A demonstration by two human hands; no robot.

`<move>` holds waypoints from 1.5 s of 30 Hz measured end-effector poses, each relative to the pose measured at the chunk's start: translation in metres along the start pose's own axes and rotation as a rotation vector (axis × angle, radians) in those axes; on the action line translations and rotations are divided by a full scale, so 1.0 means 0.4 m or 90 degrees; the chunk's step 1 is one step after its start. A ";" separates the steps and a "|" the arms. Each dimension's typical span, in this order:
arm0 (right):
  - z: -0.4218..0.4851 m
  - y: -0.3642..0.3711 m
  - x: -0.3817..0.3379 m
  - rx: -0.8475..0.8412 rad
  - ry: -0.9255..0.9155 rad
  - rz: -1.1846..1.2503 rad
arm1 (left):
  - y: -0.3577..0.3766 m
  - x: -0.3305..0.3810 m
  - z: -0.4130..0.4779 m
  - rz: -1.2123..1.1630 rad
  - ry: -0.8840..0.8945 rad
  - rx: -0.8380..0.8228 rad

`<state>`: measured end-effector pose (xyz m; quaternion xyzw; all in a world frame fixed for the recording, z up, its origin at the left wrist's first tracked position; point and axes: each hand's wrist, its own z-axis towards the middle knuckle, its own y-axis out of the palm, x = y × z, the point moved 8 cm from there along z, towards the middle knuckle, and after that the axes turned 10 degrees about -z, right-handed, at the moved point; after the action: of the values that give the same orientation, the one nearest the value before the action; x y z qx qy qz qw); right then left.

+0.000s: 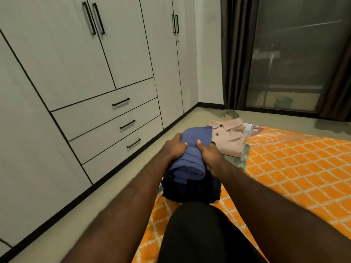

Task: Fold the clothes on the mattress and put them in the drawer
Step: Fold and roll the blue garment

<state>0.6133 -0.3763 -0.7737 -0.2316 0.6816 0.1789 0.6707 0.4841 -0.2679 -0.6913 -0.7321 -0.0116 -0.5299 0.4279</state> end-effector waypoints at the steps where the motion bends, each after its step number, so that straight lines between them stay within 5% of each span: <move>1: 0.000 -0.002 0.012 0.008 0.009 -0.019 | 0.019 -0.021 0.003 0.018 -0.006 -0.018; 14: -0.062 -0.046 -0.037 0.050 0.009 -0.333 | 0.068 -0.009 0.048 0.180 0.039 -0.089; 19: -0.082 -0.030 -0.022 -0.040 0.185 -0.155 | 0.039 0.005 0.063 0.179 0.067 -0.072; 25: -0.091 -0.035 -0.005 -0.061 0.237 -0.142 | 0.059 -0.038 0.052 0.173 0.023 -0.100; 45: -0.283 -0.275 -0.207 -0.015 0.183 0.001 | 0.040 0.190 -0.049 0.081 0.031 -0.003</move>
<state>0.5796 -0.5239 -0.6798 -0.2617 0.7689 0.1524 0.5631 0.5101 -0.3236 -0.6398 -0.7193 0.0462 -0.5194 0.4591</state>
